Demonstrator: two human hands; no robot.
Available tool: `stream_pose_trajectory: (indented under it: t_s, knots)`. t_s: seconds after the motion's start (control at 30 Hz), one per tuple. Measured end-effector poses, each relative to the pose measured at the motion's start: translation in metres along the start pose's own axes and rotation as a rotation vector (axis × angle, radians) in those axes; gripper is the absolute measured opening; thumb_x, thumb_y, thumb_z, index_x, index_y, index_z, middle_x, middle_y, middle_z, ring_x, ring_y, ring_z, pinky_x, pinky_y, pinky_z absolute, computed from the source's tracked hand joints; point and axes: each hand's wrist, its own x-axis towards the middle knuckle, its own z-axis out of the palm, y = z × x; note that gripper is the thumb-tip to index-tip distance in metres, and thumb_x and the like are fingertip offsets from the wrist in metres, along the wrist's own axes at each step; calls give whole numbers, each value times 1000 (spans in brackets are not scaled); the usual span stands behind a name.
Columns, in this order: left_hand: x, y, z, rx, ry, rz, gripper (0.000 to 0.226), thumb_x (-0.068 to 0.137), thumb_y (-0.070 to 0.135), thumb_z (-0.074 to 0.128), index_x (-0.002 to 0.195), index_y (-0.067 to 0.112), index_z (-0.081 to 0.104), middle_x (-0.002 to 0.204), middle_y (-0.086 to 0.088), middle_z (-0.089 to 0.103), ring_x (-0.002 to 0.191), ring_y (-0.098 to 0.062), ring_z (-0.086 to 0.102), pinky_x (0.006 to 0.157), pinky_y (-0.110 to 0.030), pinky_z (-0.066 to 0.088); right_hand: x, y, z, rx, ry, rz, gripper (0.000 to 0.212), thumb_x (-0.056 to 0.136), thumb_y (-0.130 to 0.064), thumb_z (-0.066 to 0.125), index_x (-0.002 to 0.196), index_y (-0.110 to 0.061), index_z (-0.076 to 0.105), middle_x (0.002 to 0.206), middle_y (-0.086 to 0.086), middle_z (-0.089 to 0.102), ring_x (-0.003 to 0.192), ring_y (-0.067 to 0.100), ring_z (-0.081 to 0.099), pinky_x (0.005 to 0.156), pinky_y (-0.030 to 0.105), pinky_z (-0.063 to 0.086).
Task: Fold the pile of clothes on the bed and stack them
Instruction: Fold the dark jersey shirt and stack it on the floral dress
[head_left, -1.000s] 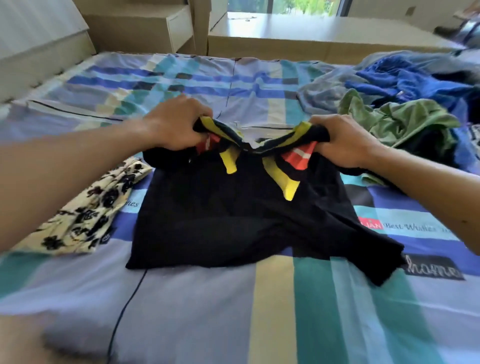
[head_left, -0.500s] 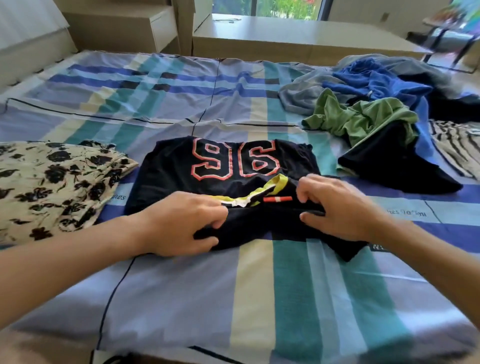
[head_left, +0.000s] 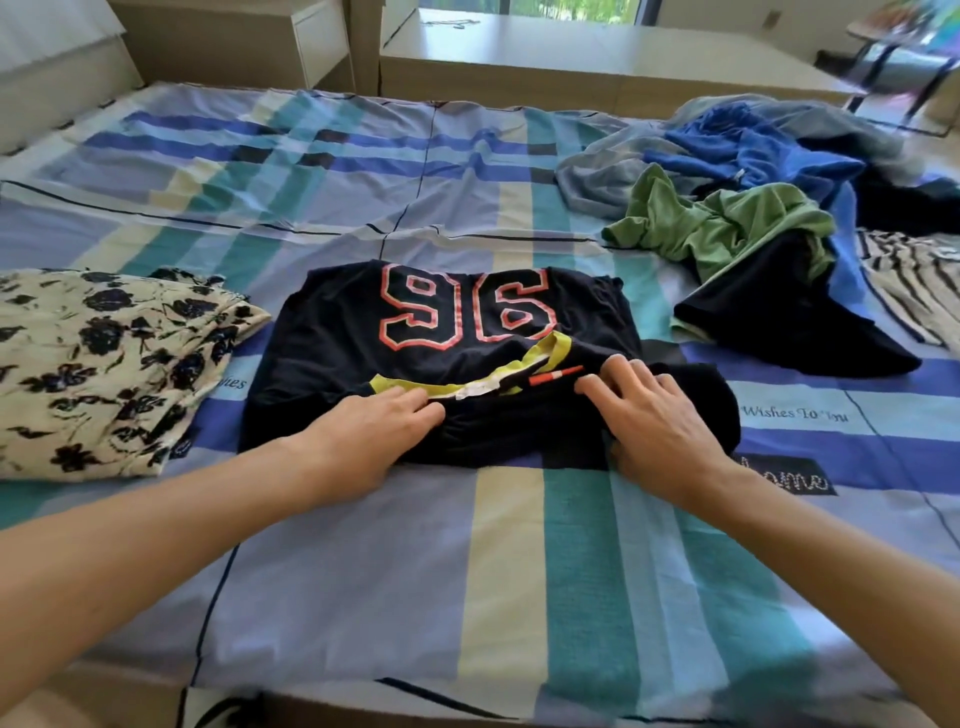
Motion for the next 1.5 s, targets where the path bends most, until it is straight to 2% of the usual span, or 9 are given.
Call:
stream_pose_trajectory:
  t_s: [0.13, 0.27, 0.43, 0.57, 0.7, 0.83, 1.27, 1.37, 1.5]
  knots:
    - [1, -22, -14, -315, 41, -164, 53, 70, -1, 51, 108, 37, 53, 100, 0, 61, 92, -25, 61, 76, -37, 50, 8, 12, -10, 48, 42, 33, 56, 66, -2, 65, 115, -23, 52, 109, 0, 52, 103, 28, 56, 66, 39, 47]
    - [-9, -40, -53, -655, 119, -150, 44, 70, -9, 50, 92, 28, 64, 79, 4, 71, 75, -15, 65, 67, -35, 50, 10, 30, -50, 471, -18, 88, 39, 74, -2, 58, 100, -32, 56, 90, -8, 68, 86, 27, 62, 72, 41, 51]
    - [-31, -53, -84, -861, -37, -146, 19, 82, 15, 62, 92, 30, 67, 84, -3, 71, 72, -14, 62, 68, -32, 44, -7, 44, -92, 956, -424, 33, 41, 88, 10, 59, 101, -29, 63, 93, -4, 75, 78, 17, 64, 75, 25, 50]
    - [-44, -49, -74, -457, 247, -110, 28, 82, 19, 74, 74, 33, 51, 65, 11, 60, 58, -12, 54, 57, -23, 41, -17, 38, -72, 455, -277, -25, 40, 85, -9, 69, 92, -39, 43, 89, -16, 55, 82, -3, 53, 72, 24, 39]
    - [-61, -31, -40, -310, -183, -24, 31, 75, 53, 71, 93, 42, 49, 86, 17, 56, 80, -2, 52, 70, -25, 46, -30, 12, -71, 427, -399, -193, 38, 78, -32, 74, 93, -41, 40, 89, -16, 49, 84, 0, 48, 69, 17, 38]
    - [-63, -25, 0, 26, -143, 11, 69, 59, 76, 57, 113, 37, 40, 106, 16, 38, 97, -9, 40, 80, -34, 46, -42, -1, -58, 169, -471, -199, 63, 71, -50, 72, 117, -43, 29, 107, -16, 31, 100, 6, 40, 73, 30, 46]
    - [-60, -61, -47, -482, -72, -40, 31, 76, 7, 59, 75, 37, 54, 73, 10, 59, 72, -9, 57, 64, -34, 45, -39, 38, -57, 497, -493, -152, 45, 66, 4, 60, 82, -37, 53, 92, -18, 56, 85, 6, 53, 71, 25, 42]
    - [-79, -62, -85, -636, -132, -70, 13, 74, 23, 55, 79, 18, 66, 69, 2, 62, 71, -18, 61, 72, -38, 49, -41, 49, -68, 582, -598, -176, 38, 67, -1, 61, 87, -33, 64, 86, -8, 63, 76, 12, 60, 73, 39, 52]
    - [-93, -51, -101, -553, -573, -139, 25, 72, 35, 72, 95, 43, 72, 93, 25, 65, 91, 3, 62, 84, -17, 48, -49, 48, -63, 640, -1007, -234, 47, 65, -17, 62, 108, -36, 71, 98, 1, 72, 89, 29, 69, 77, 46, 58]
